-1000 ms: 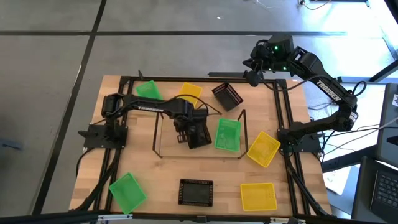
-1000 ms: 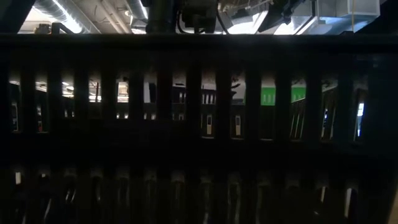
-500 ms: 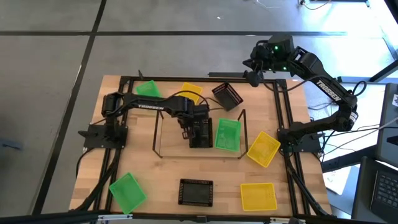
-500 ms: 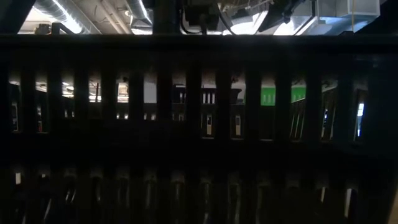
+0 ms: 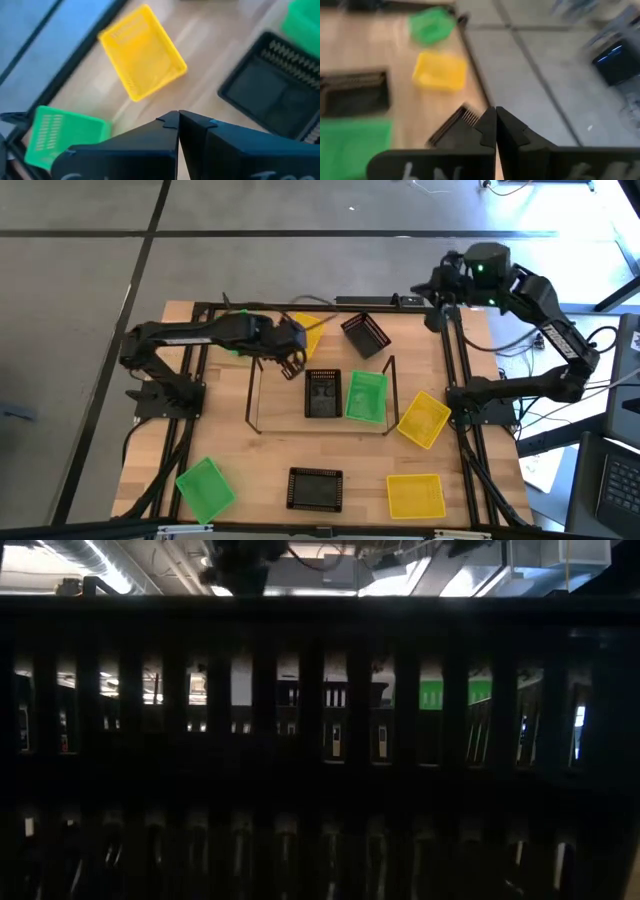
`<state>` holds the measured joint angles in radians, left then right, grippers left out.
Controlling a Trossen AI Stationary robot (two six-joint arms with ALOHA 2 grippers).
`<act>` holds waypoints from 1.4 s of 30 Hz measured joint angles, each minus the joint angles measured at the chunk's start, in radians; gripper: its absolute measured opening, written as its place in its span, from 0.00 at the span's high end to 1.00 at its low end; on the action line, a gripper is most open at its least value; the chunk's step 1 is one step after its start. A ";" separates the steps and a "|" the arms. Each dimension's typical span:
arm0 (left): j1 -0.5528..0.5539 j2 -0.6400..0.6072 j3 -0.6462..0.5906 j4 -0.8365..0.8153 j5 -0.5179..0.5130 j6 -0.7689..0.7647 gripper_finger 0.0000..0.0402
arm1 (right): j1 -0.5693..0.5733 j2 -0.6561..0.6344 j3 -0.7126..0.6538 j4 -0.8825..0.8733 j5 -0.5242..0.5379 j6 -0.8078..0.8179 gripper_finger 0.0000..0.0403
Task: Stack baskets on shelf by color
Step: Put the top yellow bin on the shelf
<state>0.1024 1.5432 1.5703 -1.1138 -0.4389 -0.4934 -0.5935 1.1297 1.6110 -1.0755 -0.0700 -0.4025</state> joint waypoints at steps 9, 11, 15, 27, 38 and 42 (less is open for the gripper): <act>0.035 -0.089 0.002 0.028 -0.050 -0.052 1.00 | 0.122 -0.014 0.006 -0.223 -0.003 0.041 1.00; 0.056 -0.085 0.000 0.039 -0.032 -0.021 1.00 | 0.134 -0.015 0.006 -0.223 -0.003 0.059 1.00; 0.098 -0.061 0.000 0.091 -0.027 0.029 1.00 | 0.142 -0.016 0.006 -0.204 -0.003 0.060 1.00; 0.247 0.009 0.002 0.130 0.037 -0.058 0.82 | 0.142 -0.016 0.006 -0.182 -0.002 0.061 1.00; 0.403 0.192 0.000 0.104 0.213 -0.206 0.81 | 0.141 -0.016 0.006 -0.146 -0.002 0.066 1.00; 0.432 0.261 0.000 0.103 0.268 -0.204 0.81 | 0.141 -0.016 0.006 -0.146 -0.002 0.066 1.00</act>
<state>0.5347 1.8037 1.5700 -1.0111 -0.1705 -0.6970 -0.4522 1.1141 1.6165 -1.2213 -0.0715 -0.3367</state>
